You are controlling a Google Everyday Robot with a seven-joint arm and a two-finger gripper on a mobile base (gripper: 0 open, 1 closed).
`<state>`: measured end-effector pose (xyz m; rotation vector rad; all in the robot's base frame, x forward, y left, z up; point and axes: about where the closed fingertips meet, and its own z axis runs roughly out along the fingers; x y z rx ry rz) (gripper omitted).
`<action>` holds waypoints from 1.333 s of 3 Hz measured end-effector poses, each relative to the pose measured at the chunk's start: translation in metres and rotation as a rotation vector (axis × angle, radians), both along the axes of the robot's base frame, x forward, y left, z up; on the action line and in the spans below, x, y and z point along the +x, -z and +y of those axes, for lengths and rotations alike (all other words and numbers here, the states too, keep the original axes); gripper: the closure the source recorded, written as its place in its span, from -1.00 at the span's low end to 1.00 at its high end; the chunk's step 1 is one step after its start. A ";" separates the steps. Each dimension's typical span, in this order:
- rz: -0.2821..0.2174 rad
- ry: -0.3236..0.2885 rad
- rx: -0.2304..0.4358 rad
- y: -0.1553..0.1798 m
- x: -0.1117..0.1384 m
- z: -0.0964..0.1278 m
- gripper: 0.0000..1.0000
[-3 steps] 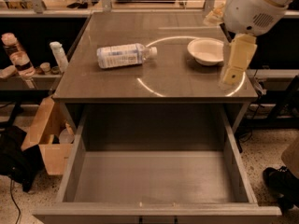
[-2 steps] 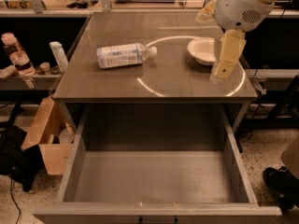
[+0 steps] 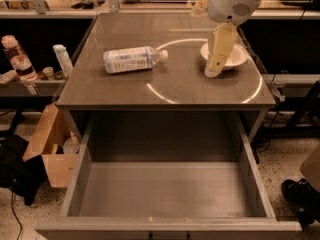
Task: Place blue plastic bottle into top drawer
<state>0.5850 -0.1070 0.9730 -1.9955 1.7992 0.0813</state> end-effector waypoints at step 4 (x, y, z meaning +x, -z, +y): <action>0.030 -0.004 -0.010 0.031 0.106 0.078 -1.00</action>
Offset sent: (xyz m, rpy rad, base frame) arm 0.0874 0.0452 -0.0281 -0.0177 0.0388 -0.0237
